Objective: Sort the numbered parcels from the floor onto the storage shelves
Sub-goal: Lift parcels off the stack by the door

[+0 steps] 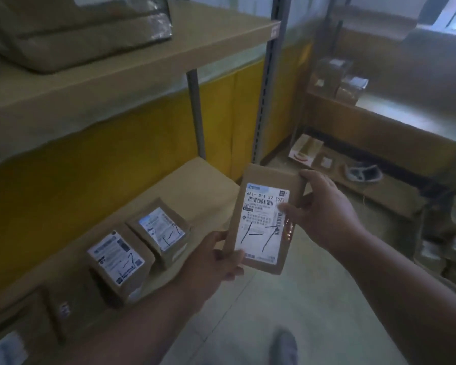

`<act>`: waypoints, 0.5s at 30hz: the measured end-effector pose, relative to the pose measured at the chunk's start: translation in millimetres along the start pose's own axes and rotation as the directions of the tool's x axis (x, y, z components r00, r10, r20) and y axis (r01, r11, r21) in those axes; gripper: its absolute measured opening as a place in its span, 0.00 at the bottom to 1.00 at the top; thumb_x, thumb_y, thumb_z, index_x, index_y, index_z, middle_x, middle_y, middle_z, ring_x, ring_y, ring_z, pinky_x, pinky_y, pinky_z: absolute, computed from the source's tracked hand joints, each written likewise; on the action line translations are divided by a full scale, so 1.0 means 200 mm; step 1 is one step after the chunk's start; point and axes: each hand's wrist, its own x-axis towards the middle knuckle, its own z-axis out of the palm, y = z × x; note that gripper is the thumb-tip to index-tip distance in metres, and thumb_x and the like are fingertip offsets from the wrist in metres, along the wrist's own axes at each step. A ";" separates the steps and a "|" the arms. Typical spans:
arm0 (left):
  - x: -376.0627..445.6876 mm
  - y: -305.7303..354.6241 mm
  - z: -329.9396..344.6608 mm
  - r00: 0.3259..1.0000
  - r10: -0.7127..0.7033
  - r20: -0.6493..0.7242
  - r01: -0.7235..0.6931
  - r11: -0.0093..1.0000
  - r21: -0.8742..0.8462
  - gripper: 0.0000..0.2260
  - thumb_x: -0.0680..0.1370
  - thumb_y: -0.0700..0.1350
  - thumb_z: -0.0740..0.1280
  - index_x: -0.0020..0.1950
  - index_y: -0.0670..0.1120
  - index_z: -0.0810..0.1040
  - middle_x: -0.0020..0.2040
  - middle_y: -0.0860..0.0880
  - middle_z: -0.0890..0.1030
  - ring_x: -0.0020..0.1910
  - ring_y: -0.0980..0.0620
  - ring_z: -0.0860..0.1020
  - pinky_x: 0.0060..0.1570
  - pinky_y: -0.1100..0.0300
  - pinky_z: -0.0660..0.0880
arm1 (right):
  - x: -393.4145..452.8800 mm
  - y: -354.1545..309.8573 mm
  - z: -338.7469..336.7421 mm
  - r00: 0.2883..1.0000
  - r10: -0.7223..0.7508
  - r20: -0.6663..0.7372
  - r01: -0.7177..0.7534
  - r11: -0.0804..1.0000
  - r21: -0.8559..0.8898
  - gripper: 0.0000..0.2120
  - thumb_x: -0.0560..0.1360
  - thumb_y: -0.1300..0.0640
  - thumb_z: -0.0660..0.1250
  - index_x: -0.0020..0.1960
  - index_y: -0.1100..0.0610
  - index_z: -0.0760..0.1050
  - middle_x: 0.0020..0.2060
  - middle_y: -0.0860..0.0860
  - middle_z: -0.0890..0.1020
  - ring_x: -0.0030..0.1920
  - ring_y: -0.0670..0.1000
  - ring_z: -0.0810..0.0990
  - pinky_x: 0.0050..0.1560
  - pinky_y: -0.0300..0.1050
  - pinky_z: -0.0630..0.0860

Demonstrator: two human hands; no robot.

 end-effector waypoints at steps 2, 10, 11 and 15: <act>0.12 -0.02 0.02 0.994 -0.003 -0.109 0.001 1.000 -0.020 0.16 0.77 0.44 0.73 0.63 0.50 0.74 0.50 0.45 0.86 0.45 0.43 0.85 0.55 0.41 0.79 | 0.22 0.04 0.08 0.995 -0.044 0.090 0.045 0.999 -0.012 0.34 0.70 0.47 0.77 0.71 0.46 0.66 0.55 0.41 0.77 0.43 0.38 0.78 0.36 0.36 0.73; 0.40 -0.09 0.21 0.806 -0.166 -0.569 0.028 0.969 -0.244 0.16 0.75 0.44 0.74 0.62 0.48 0.77 0.45 0.42 0.87 0.39 0.46 0.85 0.48 0.47 0.81 | 0.88 0.09 0.40 0.830 -0.339 0.442 0.376 0.927 0.004 0.34 0.70 0.44 0.76 0.71 0.51 0.67 0.58 0.45 0.77 0.41 0.43 0.76 0.43 0.44 0.73; 0.42 -0.09 0.23 0.780 -0.179 -0.600 0.020 0.965 -0.262 0.15 0.76 0.44 0.74 0.61 0.48 0.77 0.45 0.43 0.87 0.38 0.46 0.85 0.47 0.47 0.81 | 0.93 0.08 0.42 0.802 -0.368 0.471 0.413 0.911 0.008 0.35 0.70 0.44 0.76 0.71 0.51 0.67 0.59 0.46 0.76 0.43 0.45 0.76 0.43 0.43 0.72; 0.47 -0.10 0.26 0.696 -0.214 -0.686 0.037 0.964 -0.263 0.08 0.77 0.47 0.73 0.55 0.52 0.81 0.41 0.47 0.86 0.40 0.44 0.86 0.46 0.43 0.81 | 1.08 0.03 0.57 0.720 -0.418 0.553 0.480 0.876 0.038 0.37 0.70 0.41 0.75 0.73 0.49 0.64 0.59 0.48 0.78 0.49 0.49 0.79 0.41 0.43 0.72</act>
